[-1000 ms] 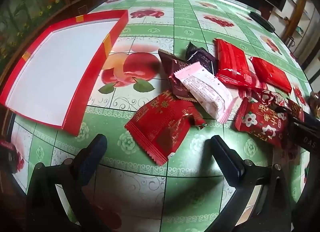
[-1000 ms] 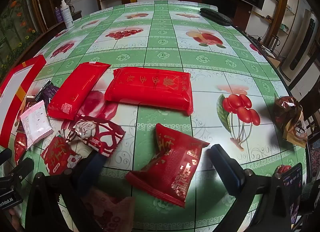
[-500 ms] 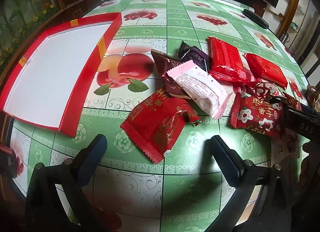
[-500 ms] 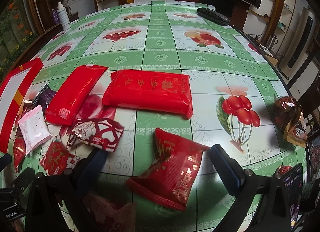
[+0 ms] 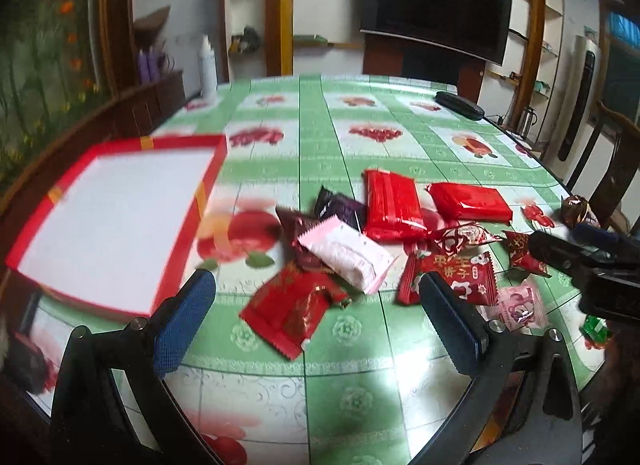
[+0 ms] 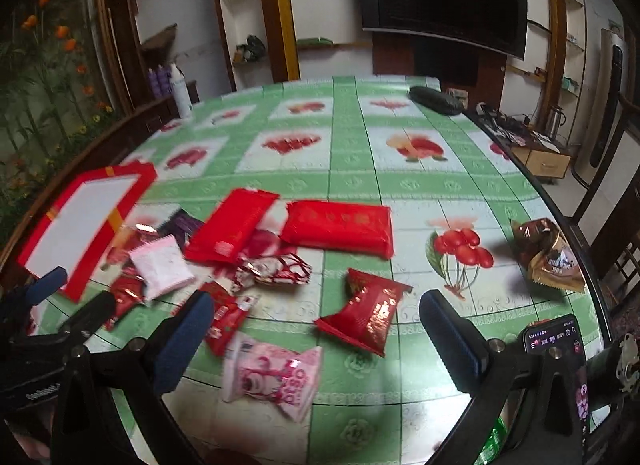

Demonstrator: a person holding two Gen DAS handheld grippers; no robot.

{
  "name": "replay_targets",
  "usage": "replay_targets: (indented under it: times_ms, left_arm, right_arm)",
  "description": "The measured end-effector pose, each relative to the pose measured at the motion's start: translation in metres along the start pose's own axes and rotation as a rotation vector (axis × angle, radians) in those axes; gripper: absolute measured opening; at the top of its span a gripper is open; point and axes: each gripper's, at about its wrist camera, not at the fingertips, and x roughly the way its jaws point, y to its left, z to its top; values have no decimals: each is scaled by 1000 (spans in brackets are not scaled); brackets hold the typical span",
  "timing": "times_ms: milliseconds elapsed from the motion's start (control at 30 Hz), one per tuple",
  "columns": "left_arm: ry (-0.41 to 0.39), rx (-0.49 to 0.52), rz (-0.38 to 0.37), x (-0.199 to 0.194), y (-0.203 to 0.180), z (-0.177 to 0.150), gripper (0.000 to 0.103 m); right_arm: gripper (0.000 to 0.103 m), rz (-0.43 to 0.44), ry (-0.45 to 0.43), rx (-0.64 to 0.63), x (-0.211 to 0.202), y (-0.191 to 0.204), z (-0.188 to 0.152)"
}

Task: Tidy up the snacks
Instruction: 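Grasp the pink Lotso packet with the right tool while the left tool approaches a red packet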

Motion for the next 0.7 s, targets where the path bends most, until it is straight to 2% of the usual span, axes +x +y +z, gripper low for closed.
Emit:
replay_targets:
  times_ms: [200, 333, 700]
  left_arm:
    - [-75, -12, 39, -11, 7, 6, 103]
    - [-75, 2, 57, -12, 5, 1, 103]
    - [-74, -26, 44, -12, 13, -2, 103]
  right_arm:
    - [103, 14, -80, -36, -11, 12, 3]
    - [103, 38, -66, -20, -9, 8, 3]
    - [103, 55, -63, -10, -16, -3, -4]
